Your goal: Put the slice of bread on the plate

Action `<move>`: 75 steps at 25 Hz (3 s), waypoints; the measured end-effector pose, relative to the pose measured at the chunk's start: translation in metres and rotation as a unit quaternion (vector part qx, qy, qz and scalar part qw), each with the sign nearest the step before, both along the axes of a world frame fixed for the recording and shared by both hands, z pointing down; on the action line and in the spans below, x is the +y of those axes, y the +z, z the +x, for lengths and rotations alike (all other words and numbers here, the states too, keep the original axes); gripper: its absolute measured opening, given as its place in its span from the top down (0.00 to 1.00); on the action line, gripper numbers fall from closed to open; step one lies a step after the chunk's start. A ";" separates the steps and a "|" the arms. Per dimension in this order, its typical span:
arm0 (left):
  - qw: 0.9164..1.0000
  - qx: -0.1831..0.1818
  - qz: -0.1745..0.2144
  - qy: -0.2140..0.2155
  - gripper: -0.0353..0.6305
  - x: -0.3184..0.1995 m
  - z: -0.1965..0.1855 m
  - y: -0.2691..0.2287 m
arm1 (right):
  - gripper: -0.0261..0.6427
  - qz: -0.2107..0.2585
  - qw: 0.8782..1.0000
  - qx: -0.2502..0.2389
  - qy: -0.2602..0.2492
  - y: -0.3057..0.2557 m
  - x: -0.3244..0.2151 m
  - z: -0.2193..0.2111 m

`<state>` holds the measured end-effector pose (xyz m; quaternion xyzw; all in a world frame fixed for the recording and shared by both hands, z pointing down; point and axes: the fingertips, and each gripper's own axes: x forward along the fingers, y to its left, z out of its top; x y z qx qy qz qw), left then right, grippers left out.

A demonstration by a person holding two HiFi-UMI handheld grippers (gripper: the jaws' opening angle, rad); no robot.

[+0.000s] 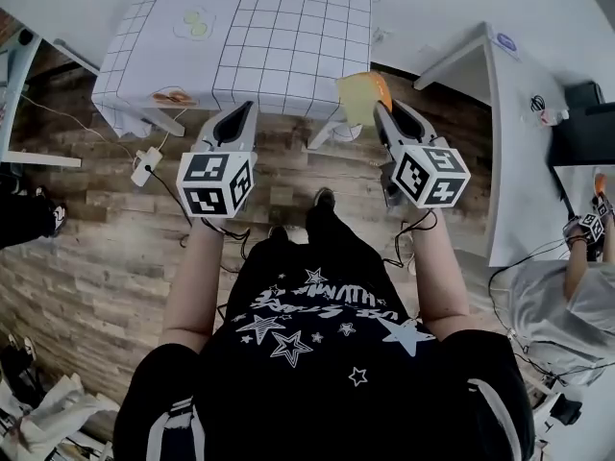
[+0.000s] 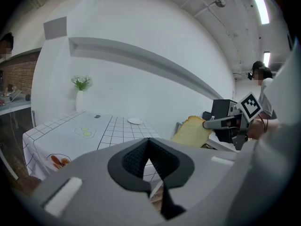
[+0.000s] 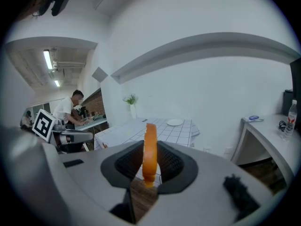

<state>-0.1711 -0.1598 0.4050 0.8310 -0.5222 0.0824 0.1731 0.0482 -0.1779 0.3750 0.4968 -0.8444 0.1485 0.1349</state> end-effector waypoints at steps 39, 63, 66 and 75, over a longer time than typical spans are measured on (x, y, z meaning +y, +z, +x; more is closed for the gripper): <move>0.994 -0.063 0.010 -0.092 0.93 -0.224 0.033 -0.018 | 0.82 0.012 0.995 -0.038 -0.090 0.019 -0.294 0.029; 0.998 -0.068 0.008 0.003 0.94 -0.430 -0.011 0.004 | 0.82 0.107 0.969 0.193 -0.108 0.041 -0.479 -0.042; 0.998 -0.067 0.001 0.008 0.94 -0.440 -0.012 0.012 | 0.82 0.133 0.952 0.247 -0.124 0.050 -0.491 -0.052; 0.998 -0.055 -0.020 0.010 0.94 -0.444 -0.017 0.032 | 0.82 0.199 0.873 0.406 -0.184 0.097 -0.506 -0.077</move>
